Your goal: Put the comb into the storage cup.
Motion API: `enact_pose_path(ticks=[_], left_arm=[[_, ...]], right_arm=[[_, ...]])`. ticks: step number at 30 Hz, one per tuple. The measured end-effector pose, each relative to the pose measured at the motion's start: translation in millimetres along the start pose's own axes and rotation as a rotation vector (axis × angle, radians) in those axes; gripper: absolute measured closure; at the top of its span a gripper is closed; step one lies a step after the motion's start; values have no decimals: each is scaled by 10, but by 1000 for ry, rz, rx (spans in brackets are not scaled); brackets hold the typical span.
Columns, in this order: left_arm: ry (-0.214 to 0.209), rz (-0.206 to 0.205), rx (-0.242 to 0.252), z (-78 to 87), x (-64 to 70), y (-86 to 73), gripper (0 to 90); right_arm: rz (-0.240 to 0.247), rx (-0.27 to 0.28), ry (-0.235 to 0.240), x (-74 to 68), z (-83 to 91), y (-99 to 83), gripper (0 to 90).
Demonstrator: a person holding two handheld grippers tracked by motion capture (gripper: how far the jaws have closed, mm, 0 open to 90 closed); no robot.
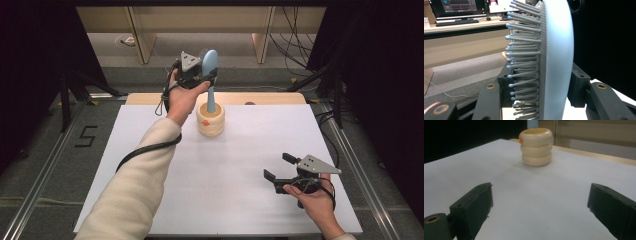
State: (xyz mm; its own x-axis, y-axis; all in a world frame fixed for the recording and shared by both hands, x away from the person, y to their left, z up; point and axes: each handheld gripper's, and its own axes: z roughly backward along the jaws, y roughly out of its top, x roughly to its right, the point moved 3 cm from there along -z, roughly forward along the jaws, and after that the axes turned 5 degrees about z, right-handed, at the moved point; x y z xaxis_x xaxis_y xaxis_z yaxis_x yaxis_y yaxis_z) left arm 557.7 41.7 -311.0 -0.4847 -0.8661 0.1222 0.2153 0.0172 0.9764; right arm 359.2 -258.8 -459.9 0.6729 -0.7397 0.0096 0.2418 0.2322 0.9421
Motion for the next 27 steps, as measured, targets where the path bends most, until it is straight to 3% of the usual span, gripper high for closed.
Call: enact_pose_path(ticks=[27], left_arm=[[15, 7, -9, -94, -34, -14, 496]], right_arm=[[0, -3, 1, 9, -7, -13, 72]])
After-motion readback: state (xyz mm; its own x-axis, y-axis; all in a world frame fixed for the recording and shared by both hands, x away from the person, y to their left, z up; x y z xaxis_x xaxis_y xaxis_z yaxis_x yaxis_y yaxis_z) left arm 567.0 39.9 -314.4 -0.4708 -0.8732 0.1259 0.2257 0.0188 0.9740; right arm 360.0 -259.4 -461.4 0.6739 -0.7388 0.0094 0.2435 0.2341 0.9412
